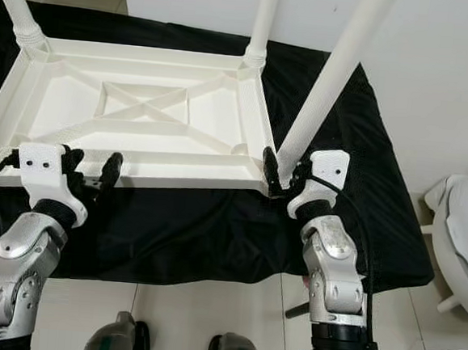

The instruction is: Building children table

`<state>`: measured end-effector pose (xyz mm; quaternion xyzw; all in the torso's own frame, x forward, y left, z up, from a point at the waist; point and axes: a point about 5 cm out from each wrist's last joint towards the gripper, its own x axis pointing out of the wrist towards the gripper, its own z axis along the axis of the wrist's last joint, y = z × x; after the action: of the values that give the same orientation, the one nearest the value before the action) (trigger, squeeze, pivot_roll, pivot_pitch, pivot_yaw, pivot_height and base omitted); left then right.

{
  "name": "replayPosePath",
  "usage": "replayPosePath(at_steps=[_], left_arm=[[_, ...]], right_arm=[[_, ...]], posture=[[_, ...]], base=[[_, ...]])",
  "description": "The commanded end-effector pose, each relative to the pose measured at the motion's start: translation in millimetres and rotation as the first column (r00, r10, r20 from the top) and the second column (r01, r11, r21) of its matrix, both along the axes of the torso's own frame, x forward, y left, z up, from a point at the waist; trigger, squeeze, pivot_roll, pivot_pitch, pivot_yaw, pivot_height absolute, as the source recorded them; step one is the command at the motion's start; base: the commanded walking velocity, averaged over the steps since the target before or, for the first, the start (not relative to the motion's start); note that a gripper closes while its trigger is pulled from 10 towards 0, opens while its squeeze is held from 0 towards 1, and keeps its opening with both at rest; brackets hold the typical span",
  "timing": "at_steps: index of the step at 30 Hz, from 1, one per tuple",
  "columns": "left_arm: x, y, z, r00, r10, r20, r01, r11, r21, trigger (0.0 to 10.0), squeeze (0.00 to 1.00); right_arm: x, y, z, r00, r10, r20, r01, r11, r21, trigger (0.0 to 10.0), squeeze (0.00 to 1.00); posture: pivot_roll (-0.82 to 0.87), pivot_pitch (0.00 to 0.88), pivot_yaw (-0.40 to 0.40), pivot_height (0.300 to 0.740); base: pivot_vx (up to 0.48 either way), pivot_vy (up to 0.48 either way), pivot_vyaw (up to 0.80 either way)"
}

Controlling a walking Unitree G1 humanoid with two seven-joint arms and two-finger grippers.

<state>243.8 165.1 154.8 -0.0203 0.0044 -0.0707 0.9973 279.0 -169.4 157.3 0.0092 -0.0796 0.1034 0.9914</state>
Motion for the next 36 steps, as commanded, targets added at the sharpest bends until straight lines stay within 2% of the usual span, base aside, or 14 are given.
replayPosePath(at_steps=[1,5,6,8,9,10,12,13,16,18,23,33,35,36], left_arm=[[1.0,-6.1,-4,0.999,-0.047,-0.011,0.047,0.999,0.021,10.0,0.0],[7.1,-24.9,-12,0.986,-0.16,-0.038,0.162,0.985,0.058,10.0,0.0],[7.1,-24.9,-12,0.986,-0.16,-0.038,0.162,0.985,0.058,10.0,0.0],[10.1,-41.9,-19,0.966,-0.252,-0.061,0.256,0.964,0.071,10.0,0.0],[10.1,-41.9,-19,0.966,-0.252,-0.061,0.256,0.964,0.071,10.0,0.0],[13.1,-57.2,-22,0.94,-0.334,-0.067,0.339,0.937,0.082,10.0,0.0],[14.0,-60.0,-22,0.934,-0.35,-0.067,0.354,0.931,0.085,10.0,0.0],[15.9,-67.6,-23,0.917,-0.391,-0.077,0.397,0.914,0.08,10.0,0.0],[18.6,-74.3,-23,0.9,-0.429,-0.079,0.435,0.897,0.081,10.0,0.0],[23.2,-87.0,-23,0.865,-0.495,-0.088,0.502,0.86,0.092,10.0,0.0],[25.6,-100.9,-23,0.829,-0.553,-0.082,0.559,0.816,0.151,10.0,0.0],[34.2,-115.2,-10,0.809,-0.586,-0.034,0.585,0.799,0.139,10.0,0.0],[34.8,-120.1,1,0.785,-0.619,-0.018,0.619,0.783,0.057,10.0,0.0],[34.8,-120.1,1,0.785,-0.619,-0.018,0.619,0.783,0.057,10.0,0.0]], right_arm=[[0.8,-3.9,-5,1.0,-0.014,-0.012,0.014,1.0,-0.004,10.0,0.0],[8.8,-10.4,-13,0.998,-0.041,-0.04,0.042,0.999,0.009,10.0,0.0],[8.8,-10.4,-13,0.998,-0.041,-0.04,0.042,0.999,0.009,10.0,0.0],[16.1,-15.3,-15,0.997,-0.06,-0.043,0.06,0.998,0.012,10.0,0.0],[16.1,-15.3,-15,0.997,-0.06,-0.043,0.06,0.998,0.012,10.0,0.0],[23.9,-19.8,-15,0.996,-0.076,-0.034,0.077,0.997,0.009,10.0,0.0],[26.4,-21.0,-14,0.997,-0.078,-0.03,0.078,0.997,0.015,10.0,0.0],[30.7,-23.4,-13,0.997,-0.075,-0.023,0.076,0.997,0.018,10.0,0.0],[35.1,-24.1,-11,0.998,-0.053,-0.024,0.054,0.998,0.032,10.0,0.0],[41.3,-18.9,-11,0.998,0.047,-0.031,-0.047,0.999,0.013,10.0,0.0],[47.0,-12.5,-19,0.985,0.164,-0.056,-0.165,0.986,-0.008,10.0,0.0],[56.9,-4.5,-18,0.954,0.291,-0.067,-0.292,0.956,0.003,10.0,0.0],[64.9,-6.7,-12,0.947,0.317,-0.056,-0.317,0.948,0.022,10.0,0.0],[64.9,-6.7,-12,0.947,0.317,-0.056,-0.317,0.948,0.022,10.0,0.0]], posture=[[-0.07,0.087,-0.046,0.74],[-0.08,0.087,-0.037,0.74],[-0.08,0.087,-0.037,0.74],[-0.09,0.085,-0.028,0.74],[-0.09,0.085,-0.028,0.74],[-0.1,0.082,-0.021,0.74],[-0.1,0.082,-0.02,0.74],[-0.1,0.082,-0.02,0.74],[-0.12,0.082,-0.011,0.74],[-0.12,0.08,-0.007,0.74],[-0.12,0.076,-0.009,0.74],[-0.11,0.052,-0.032,0.74],[-0.11,0.044,-0.046,0.74],[-0.11,0.044,-0.046,0.74]], base=[[0.0,0.0,0.0],[0.0,0.0,0.0],[0.0,0.0,0.0],[0.0,0.0,0.0],[0.0,0.0,0.0],[0.0,0.0,0.0],[0.0,0.0,0.0],[0.0,0.0,0.0],[0.0,0.0,0.0],[0.0,0.0,0.0],[0.0,0.0,0.0],[0.0,0.0,0.0],[0.0,0.0,0.0],[0.0,0.0,0.0]])
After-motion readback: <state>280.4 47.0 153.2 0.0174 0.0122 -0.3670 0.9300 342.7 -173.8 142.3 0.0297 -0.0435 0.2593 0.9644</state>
